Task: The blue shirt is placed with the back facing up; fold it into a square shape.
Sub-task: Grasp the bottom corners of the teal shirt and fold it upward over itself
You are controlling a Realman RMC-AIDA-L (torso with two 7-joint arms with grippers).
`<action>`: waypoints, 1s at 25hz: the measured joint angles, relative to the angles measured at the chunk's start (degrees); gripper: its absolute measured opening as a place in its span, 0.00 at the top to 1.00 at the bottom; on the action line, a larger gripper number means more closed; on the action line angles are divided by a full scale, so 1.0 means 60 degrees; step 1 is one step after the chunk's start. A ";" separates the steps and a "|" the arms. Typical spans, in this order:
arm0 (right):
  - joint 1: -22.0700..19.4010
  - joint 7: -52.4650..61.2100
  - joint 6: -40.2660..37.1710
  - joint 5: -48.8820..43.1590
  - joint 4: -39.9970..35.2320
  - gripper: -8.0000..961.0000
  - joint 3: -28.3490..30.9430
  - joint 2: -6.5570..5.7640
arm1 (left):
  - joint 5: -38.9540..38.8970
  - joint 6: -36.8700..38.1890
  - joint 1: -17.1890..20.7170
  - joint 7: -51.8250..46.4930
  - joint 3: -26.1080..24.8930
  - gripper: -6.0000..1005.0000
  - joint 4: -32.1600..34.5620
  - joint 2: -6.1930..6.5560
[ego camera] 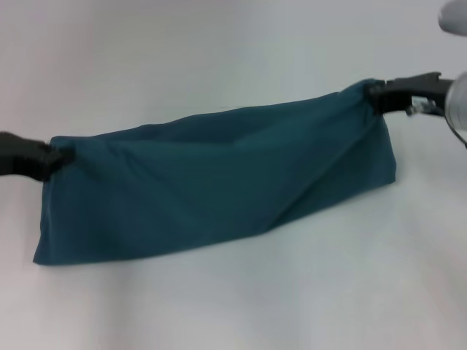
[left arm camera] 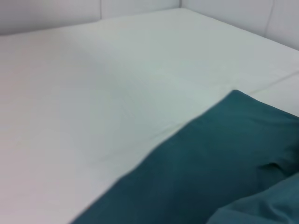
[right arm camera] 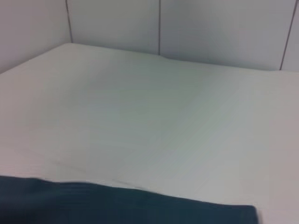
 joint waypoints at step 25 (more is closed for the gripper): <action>0.4048 -0.2267 0.1663 -0.0004 0.6092 0.78 0.3004 -0.0292 | -0.0779 -0.3445 -0.0831 0.1647 -0.0006 0.98 -0.2265 -0.0186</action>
